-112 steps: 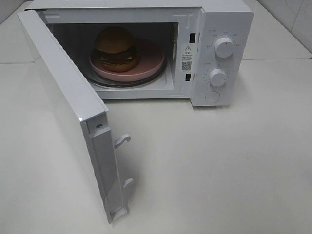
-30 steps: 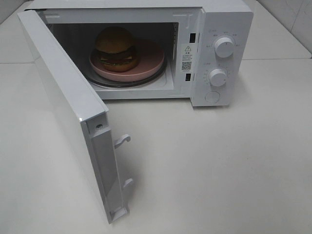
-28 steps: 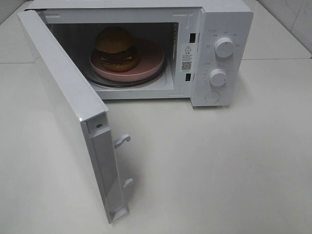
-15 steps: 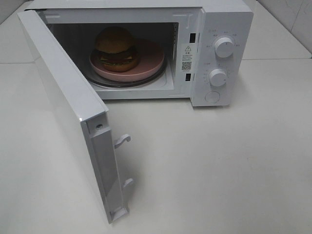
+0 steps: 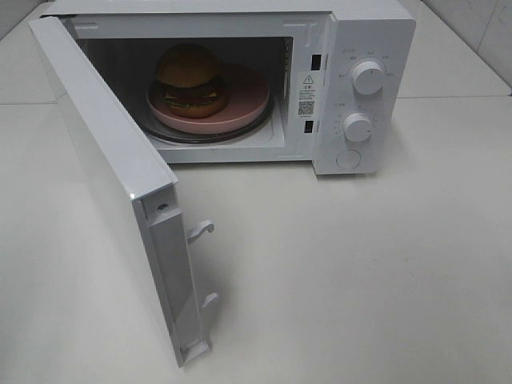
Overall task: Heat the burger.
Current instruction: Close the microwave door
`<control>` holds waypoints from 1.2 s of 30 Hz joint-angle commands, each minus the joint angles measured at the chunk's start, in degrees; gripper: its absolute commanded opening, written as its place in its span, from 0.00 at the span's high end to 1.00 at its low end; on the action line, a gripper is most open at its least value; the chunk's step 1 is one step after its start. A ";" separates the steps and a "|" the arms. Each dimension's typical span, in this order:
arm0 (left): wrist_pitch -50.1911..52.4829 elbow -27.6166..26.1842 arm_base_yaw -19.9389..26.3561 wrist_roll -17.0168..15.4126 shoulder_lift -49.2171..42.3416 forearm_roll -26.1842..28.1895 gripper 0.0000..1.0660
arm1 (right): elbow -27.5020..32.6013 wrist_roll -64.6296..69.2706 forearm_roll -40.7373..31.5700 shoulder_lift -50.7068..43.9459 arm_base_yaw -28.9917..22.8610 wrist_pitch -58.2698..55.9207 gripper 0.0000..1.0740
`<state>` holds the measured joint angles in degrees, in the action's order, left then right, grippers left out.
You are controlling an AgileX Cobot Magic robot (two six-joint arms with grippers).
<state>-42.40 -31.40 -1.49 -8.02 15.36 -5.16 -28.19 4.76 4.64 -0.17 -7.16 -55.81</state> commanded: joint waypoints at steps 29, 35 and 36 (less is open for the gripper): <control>72.82 17.48 0.17 -0.52 39.19 -0.52 1.00 | 0.00 -0.34 -0.23 -1.78 0.40 0.86 0.31; 80.21 17.48 0.17 -1.15 47.67 -7.39 1.00 | 0.00 -0.34 -0.23 -1.78 0.40 0.86 0.31; 80.21 17.48 0.17 -1.15 47.67 -7.39 1.00 | 0.00 -0.34 -0.23 -1.78 0.40 0.86 0.31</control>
<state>35.58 -14.09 -1.49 -8.77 62.68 -11.17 -28.19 4.76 4.64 -0.17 -7.16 -55.81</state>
